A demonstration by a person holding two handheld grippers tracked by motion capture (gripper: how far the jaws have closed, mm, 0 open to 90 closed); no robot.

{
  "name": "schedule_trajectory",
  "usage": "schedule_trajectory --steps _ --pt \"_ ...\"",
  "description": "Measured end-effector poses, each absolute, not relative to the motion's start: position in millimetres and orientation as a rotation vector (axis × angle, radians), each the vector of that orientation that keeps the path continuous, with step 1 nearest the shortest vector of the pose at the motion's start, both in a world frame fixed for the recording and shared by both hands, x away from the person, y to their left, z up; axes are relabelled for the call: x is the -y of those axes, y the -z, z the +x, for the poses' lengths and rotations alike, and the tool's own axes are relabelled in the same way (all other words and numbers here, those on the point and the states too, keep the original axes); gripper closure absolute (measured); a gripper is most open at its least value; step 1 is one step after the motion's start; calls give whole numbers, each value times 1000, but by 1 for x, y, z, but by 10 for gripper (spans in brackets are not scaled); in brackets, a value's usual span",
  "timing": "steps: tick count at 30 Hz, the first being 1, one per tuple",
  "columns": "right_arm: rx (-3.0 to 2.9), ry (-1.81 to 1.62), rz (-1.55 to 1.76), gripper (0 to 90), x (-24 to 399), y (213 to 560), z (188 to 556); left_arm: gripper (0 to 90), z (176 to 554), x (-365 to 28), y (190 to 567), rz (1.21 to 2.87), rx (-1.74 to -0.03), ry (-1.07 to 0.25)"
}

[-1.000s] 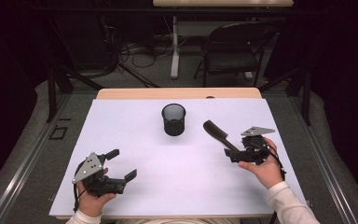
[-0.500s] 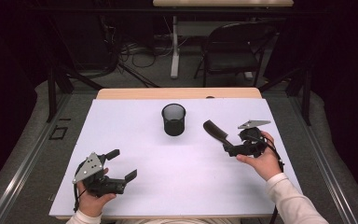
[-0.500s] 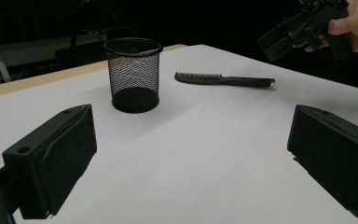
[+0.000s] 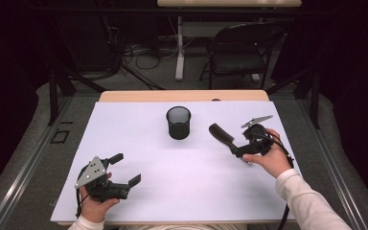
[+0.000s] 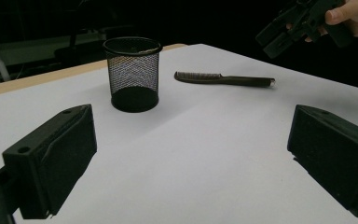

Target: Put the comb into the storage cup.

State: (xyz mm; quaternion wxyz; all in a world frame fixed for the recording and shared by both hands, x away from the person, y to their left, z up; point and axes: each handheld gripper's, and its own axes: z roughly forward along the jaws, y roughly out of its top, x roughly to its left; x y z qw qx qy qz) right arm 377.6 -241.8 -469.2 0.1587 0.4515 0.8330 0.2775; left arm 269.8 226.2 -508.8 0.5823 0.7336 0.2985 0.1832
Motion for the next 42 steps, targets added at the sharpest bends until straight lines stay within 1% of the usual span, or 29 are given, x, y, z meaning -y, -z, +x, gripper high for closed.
schedule_trajectory --steps 24,30,39,42 --pt "-2444 -650 1216 167 231 461 396 15 271 -225 510 1712 -700 -416" --pt "-2454 -627 1192 204 227 462 399 15 271 -225 510 1713 -699 -416" --pt "-2478 -603 1177 222 222 464 406 16 271 -225 510 1714 -699 -417" --pt "-2477 -594 1164 245 221 465 408 17 271 -226 510 1713 -699 -416"
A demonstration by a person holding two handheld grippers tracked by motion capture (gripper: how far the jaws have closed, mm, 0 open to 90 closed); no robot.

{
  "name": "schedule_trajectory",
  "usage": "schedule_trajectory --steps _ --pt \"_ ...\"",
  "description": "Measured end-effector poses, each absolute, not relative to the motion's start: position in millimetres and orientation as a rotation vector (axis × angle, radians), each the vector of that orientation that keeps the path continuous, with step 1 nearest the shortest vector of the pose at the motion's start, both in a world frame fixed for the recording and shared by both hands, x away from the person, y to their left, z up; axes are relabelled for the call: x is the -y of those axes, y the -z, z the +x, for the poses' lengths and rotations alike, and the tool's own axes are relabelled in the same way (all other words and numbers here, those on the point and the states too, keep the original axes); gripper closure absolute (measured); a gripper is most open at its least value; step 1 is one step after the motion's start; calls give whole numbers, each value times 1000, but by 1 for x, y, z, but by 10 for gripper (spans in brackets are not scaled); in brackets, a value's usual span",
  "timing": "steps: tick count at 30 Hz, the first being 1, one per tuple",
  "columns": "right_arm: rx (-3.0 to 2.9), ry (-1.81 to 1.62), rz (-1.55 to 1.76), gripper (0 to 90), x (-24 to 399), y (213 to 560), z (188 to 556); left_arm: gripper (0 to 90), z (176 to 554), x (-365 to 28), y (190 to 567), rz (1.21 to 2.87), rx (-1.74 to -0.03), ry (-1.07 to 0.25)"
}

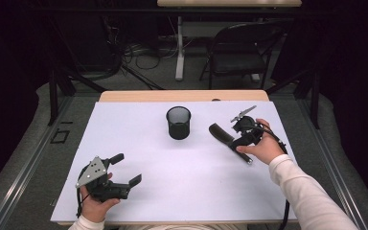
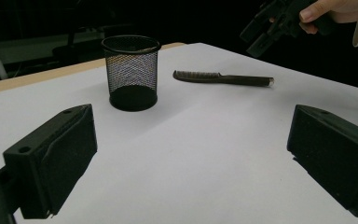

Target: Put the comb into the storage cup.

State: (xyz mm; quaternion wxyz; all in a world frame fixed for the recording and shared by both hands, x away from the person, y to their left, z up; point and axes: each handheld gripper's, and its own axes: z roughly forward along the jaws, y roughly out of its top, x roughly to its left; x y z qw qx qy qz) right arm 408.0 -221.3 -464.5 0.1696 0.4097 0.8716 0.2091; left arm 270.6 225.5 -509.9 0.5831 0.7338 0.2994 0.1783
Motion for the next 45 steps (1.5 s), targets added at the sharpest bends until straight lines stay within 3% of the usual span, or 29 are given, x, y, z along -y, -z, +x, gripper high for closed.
schedule_trajectory --steps 11,31,45 --pt "-2479 -583 1201 334 226 466 419 17 271 -225 510 1710 -702 -418" --pt "-2517 -491 1233 366 223 480 436 17 271 -225 511 1712 -700 -415" --pt "-2544 -451 1271 440 222 488 446 18 272 -225 511 1716 -701 -413"
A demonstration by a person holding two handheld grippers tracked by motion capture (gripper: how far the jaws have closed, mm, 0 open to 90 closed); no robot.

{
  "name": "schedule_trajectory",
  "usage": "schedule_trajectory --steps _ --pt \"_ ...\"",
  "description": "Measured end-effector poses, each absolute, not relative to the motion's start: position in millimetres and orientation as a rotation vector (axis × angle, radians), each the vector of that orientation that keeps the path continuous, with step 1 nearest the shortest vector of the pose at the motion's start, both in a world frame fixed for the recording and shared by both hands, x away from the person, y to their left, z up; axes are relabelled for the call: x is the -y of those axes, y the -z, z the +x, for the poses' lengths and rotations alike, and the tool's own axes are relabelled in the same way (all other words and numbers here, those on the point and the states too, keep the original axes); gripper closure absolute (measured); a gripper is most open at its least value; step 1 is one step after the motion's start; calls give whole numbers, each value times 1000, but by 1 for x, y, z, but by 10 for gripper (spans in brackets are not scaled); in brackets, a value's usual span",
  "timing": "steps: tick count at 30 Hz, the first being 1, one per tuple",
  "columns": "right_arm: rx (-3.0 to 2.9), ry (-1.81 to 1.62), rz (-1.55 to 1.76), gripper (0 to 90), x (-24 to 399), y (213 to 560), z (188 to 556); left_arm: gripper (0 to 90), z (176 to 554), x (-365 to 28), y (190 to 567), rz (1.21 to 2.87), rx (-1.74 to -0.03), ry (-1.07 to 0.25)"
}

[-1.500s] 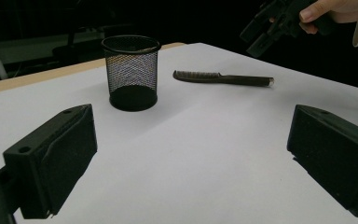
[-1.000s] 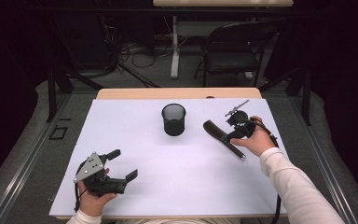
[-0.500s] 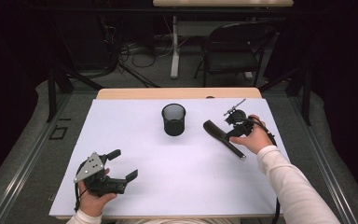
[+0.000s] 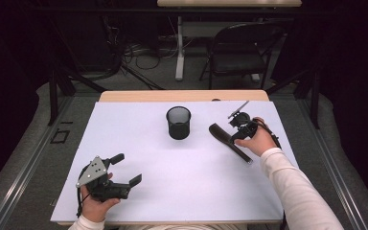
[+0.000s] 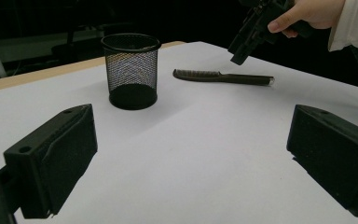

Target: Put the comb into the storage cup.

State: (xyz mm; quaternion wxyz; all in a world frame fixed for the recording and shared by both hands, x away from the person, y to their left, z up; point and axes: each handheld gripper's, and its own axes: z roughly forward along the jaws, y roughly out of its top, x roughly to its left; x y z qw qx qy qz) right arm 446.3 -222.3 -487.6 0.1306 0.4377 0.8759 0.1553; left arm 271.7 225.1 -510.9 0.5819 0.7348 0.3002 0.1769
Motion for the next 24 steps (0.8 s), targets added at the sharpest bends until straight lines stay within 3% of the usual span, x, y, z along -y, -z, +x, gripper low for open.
schedule_trajectory --steps 24 --pt "-2592 -399 1287 500 218 504 451 19 272 -225 511 1719 -701 -415"
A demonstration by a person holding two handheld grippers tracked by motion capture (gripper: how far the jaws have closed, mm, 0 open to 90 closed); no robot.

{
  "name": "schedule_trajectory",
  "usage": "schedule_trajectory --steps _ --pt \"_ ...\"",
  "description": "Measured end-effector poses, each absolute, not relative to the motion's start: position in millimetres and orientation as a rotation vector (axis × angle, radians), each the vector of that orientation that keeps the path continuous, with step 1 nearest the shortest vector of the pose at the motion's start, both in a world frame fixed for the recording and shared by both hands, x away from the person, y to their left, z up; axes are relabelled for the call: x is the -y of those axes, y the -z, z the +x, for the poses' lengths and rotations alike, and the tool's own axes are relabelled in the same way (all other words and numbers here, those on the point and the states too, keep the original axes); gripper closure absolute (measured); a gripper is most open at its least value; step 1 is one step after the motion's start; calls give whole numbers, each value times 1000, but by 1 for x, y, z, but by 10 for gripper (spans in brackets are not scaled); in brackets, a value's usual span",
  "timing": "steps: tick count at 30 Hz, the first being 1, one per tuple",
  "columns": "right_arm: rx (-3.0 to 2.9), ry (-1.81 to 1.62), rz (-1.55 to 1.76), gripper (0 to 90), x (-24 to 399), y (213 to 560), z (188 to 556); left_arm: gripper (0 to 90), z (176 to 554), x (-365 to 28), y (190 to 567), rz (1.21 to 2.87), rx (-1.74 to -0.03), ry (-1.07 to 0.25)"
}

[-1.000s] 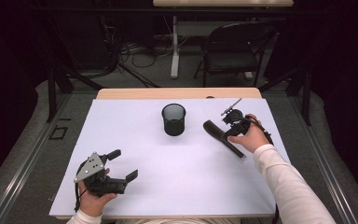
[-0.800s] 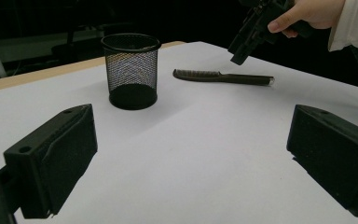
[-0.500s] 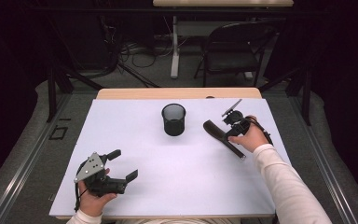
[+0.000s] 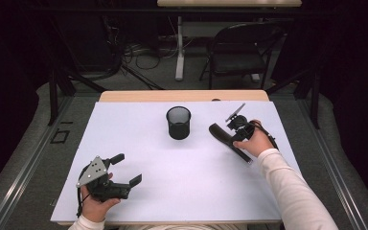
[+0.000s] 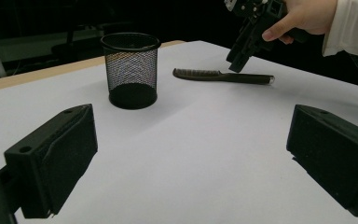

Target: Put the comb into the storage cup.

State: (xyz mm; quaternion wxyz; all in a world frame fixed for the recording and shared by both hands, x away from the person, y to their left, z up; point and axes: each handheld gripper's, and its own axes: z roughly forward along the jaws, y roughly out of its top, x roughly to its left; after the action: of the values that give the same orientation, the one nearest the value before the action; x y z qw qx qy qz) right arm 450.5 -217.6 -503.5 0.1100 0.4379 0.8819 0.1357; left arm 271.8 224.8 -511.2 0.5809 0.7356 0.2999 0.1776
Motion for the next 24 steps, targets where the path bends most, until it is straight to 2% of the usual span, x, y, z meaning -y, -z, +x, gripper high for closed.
schedule_trajectory --steps 23,24 --pt "-2664 -298 1286 586 215 513 455 19 272 -225 512 1721 -697 -409" --pt "-2639 -374 1295 587 215 518 454 19 272 -225 511 1727 -700 -410"
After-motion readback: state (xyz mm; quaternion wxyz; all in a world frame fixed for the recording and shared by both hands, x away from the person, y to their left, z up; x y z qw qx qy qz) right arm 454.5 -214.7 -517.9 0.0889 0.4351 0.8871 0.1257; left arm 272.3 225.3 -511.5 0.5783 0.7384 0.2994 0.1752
